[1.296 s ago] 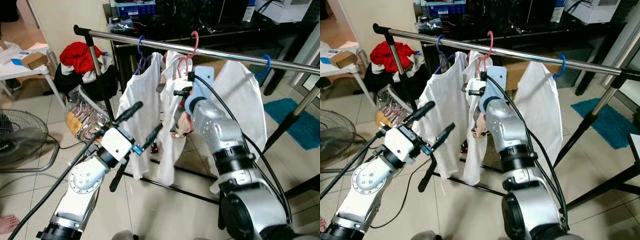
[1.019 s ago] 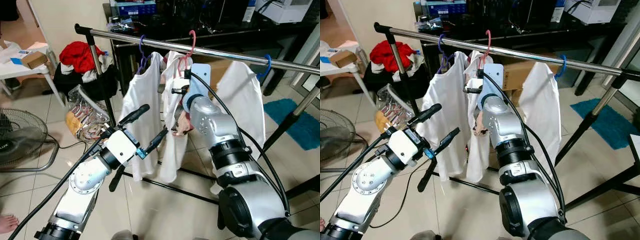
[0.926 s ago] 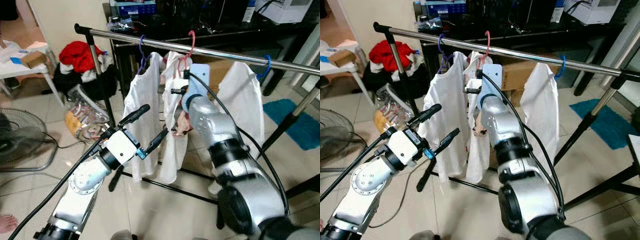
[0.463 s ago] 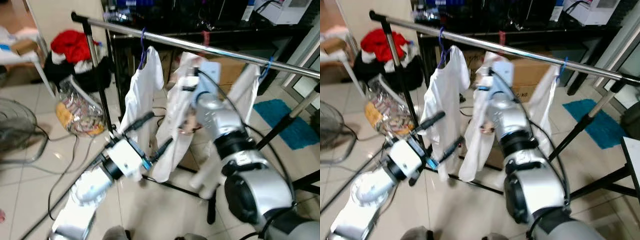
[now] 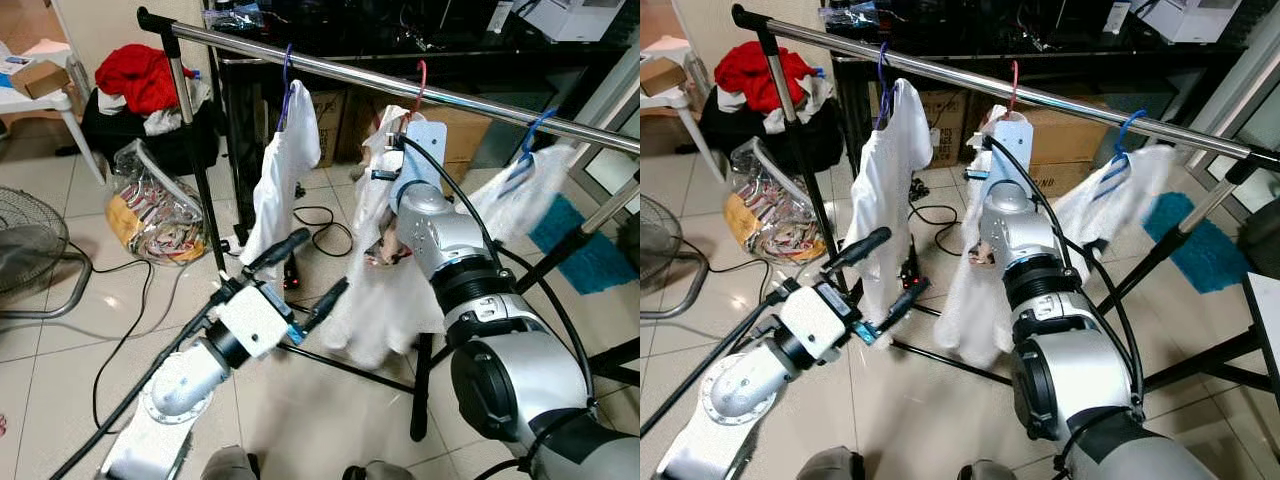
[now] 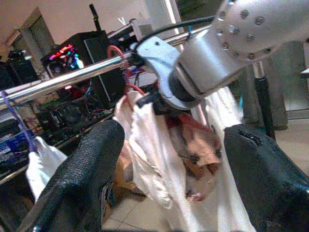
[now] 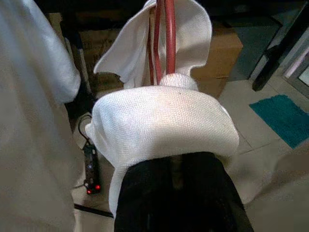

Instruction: Hang hanger

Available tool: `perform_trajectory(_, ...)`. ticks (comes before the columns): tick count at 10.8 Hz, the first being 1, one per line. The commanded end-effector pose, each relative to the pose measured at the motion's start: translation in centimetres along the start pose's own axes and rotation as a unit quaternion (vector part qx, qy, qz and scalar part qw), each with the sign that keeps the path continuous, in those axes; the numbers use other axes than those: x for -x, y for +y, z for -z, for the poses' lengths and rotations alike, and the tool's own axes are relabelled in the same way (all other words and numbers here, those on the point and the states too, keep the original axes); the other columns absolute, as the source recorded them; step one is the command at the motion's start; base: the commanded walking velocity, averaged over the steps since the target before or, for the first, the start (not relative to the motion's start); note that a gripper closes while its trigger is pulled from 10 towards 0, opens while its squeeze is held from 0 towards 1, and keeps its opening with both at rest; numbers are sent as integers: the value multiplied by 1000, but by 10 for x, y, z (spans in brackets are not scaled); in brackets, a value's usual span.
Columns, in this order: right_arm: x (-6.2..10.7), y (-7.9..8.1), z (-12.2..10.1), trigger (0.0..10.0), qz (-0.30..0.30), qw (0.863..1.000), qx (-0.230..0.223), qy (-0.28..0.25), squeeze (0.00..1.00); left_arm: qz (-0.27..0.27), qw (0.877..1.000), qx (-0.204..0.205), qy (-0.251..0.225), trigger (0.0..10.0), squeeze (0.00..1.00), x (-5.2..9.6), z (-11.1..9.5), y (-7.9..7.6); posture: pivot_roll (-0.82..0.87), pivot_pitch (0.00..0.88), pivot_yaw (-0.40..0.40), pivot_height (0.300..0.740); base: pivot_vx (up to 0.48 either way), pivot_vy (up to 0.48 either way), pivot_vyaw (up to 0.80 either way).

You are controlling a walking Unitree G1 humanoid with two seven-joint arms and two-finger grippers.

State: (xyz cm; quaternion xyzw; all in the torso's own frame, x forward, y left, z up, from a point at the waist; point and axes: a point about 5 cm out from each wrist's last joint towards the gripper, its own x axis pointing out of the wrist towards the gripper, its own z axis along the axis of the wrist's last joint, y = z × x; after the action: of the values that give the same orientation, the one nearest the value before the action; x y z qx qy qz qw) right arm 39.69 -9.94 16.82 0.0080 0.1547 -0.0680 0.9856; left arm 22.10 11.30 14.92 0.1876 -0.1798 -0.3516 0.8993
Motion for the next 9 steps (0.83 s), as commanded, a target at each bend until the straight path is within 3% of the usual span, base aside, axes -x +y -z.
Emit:
perform_trajectory(1, -1, -7, -10, 10000, 15, 1000, 0, -20, 0, 0, 1000, -7, -7, 10000, 0, -2, -5, 1, 82, 94, -96, 740, 0, 0, 0)
perform_trajectory(7, 2, -10, -1, 10000, 8, 1000, -10, -2, 0, 4, 1000, -6, -7, 10000, 0, -7, -3, -1, 69, 75, -96, 740, 0, 0, 0)
perform_trajectory(8, 3, -10, -3, 10000, -3, 1000, -29, -6, 549, 4, 1000, -4, -7, 10000, 0, -8, -3, -1, 67, 75, -96, 740, 0, 0, 0)
perform_trajectory(9, 4, -10, -1, 10000, -6, 999, -34, -5, 784, 5, 1000, -4, -8, 10000, 0, -7, -3, -2, 66, 75, -95, 740, 0, 0, 0)
